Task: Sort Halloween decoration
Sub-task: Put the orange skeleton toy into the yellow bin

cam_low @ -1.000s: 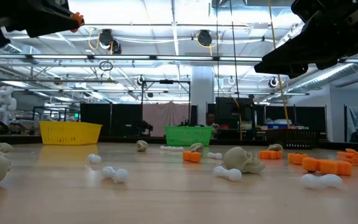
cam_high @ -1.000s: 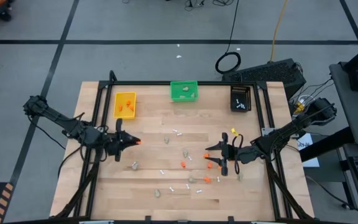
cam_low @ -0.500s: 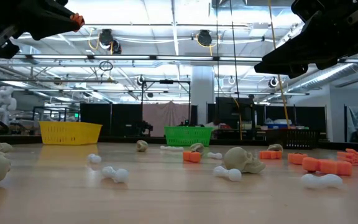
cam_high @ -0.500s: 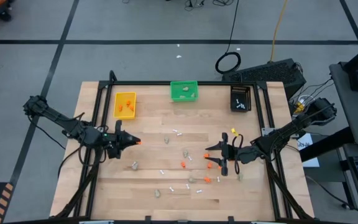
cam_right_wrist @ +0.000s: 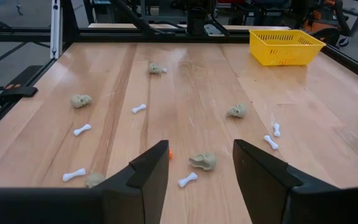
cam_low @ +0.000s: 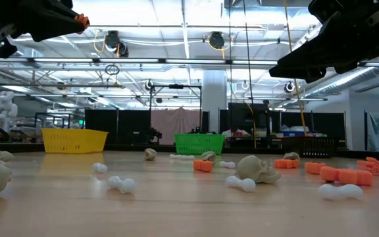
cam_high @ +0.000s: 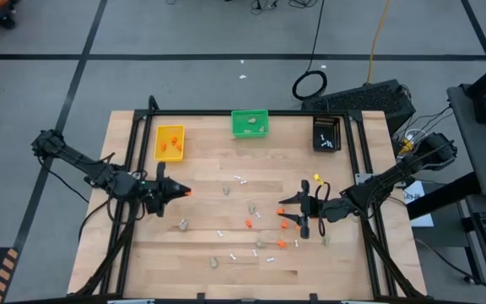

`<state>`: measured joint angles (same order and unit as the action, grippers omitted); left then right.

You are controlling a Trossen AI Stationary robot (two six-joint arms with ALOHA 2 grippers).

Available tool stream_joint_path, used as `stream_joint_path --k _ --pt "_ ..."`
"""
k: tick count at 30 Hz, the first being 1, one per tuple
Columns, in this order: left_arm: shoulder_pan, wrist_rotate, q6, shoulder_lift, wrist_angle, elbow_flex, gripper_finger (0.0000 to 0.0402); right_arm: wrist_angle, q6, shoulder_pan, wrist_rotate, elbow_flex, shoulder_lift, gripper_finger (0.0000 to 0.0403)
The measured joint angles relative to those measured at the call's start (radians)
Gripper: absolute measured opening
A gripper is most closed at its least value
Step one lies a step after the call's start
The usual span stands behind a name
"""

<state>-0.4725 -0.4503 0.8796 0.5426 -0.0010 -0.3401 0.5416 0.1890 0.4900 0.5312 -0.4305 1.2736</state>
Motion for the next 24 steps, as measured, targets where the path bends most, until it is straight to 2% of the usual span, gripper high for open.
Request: stream_joint_path --k 9,12,15,17,21,24 --pt "0.0 0.0 -0.368 0.0 0.0 0.0 0.002 0.0 0.0 0.0 0.0 0.0 0.0 0.0167" --pt "0.0 -0.01 -0.544 0.0 0.001 0.0 0.002 0.0 0.0 0.0 0.0 0.0 0.0 0.0167" --pt "0.0 -0.132 -0.77 0.0 0.015 0.0 0.002 0.0 0.0 0.0 0.0 0.0 0.0 0.0167" --pt "0.0 -0.254 -0.847 0.0 0.015 0.0 0.002 0.0 0.0 0.0 0.0 0.0 0.0 0.0167" --pt "0.01 -0.481 -0.9 0.0 0.01 0.0 0.002 0.0 0.0 0.0 0.0 0.0 0.0 0.0167" --pt "0.046 -0.558 -0.901 0.0 0.013 -0.001 0.002 0.0 0.0 0.0 0.0 0.0 0.0 0.0167"
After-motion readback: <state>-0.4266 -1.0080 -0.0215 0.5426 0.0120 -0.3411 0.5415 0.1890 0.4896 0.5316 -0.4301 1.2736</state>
